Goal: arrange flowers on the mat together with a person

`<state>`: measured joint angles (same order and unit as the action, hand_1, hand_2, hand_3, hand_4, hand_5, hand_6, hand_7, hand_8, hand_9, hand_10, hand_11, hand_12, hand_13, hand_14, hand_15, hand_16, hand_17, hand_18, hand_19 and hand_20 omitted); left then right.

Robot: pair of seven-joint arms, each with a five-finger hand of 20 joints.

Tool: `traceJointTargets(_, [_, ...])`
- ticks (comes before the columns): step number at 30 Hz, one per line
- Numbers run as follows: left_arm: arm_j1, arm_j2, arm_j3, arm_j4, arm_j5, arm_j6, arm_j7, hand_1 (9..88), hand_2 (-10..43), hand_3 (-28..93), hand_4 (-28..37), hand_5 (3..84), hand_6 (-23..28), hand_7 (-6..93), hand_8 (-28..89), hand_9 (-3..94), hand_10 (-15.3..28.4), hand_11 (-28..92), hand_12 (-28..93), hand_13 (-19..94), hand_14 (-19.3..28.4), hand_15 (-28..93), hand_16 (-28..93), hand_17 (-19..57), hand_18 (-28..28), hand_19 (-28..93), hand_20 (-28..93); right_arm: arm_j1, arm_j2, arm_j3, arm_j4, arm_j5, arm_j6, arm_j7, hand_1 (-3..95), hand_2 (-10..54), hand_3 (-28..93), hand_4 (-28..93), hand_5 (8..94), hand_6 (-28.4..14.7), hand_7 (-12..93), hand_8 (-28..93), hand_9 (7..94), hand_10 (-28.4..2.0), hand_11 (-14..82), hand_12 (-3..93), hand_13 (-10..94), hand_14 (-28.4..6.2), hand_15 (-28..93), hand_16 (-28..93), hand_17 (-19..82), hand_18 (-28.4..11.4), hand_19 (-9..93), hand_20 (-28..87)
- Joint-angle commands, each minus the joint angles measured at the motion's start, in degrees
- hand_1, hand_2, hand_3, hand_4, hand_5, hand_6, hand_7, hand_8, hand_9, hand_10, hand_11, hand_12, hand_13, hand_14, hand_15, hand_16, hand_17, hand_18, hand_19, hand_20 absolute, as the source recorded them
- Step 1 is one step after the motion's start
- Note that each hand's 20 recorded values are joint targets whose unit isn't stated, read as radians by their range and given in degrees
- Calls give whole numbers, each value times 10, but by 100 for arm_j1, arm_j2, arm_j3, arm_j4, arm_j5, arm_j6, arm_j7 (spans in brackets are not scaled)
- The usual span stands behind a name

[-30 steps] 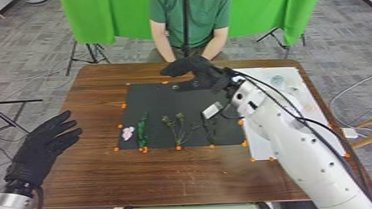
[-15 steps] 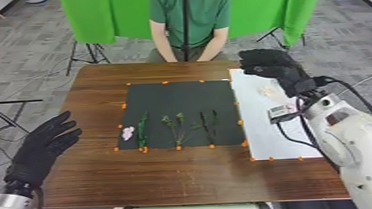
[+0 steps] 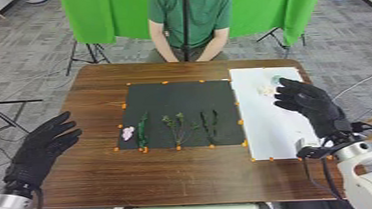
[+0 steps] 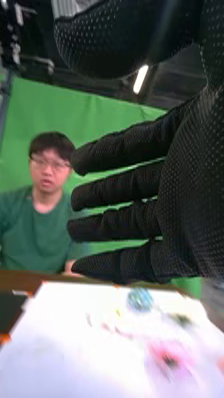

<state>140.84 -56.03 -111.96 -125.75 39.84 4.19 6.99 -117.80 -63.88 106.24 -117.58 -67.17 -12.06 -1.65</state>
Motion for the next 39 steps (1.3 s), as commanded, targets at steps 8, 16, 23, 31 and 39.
traceJointTargets(8, [159, -173, 6, -16, 12, -14, -40, 309, -25, 688, -222, 339, 51, 192, -94, 297, 126, 220, 184, 263, 157, 368, -3, -53, 223, 491, 82, -803, -838, 422, -195, 10, 164, -236, 214, -40, 822, -235, 385, -36, 151, -86, 398, -127, 71, 250, 338, -111, 96, 379, 126, -192, 354, 266])
traceJointTargets(16, [151, -192, -6, -22, 11, -17, -49, 308, -25, 688, -223, 338, 51, 191, -94, 297, 126, 222, 185, 263, 156, 367, -3, -53, 223, 492, 82, -888, -1167, 769, -143, -34, -161, -261, 215, -44, 825, -235, 388, -36, 156, -86, 399, -129, 75, 250, 338, -111, 103, 378, 127, -191, 354, 263])
traceJointTargets(23, [157, -164, -50, -10, 0, -8, -29, 308, -25, 689, -224, 338, 51, 192, -94, 298, 127, 221, 185, 262, 157, 366, -2, -53, 223, 493, 81, -926, -1455, 1148, -55, -61, -606, -314, 216, -45, 826, -236, 391, -36, 158, -87, 401, -130, 79, 249, 338, -112, 108, 375, 126, -192, 355, 262])
traceJointTargets(31, [104, -110, -40, 17, 0, -31, -35, 308, -25, 689, -224, 339, 51, 192, -95, 298, 125, 223, 185, 262, 157, 366, -3, -53, 223, 492, 80, -841, -1779, 1671, 125, -132, -1394, -354, 216, -44, 825, -236, 394, -37, 161, -89, 402, -131, 81, 248, 340, -112, 115, 370, 126, -192, 356, 261])
traceJointTargets(39, [73, -67, -44, 34, -2, -50, -49, 308, -24, 688, -223, 339, 51, 192, -94, 297, 125, 222, 185, 262, 157, 366, -3, -53, 222, 491, 80, -643, -2192, 2339, 366, -226, -2342, -360, 214, -43, 826, -236, 394, -37, 160, -89, 404, -131, 82, 248, 342, -112, 117, 367, 125, -192, 358, 262])
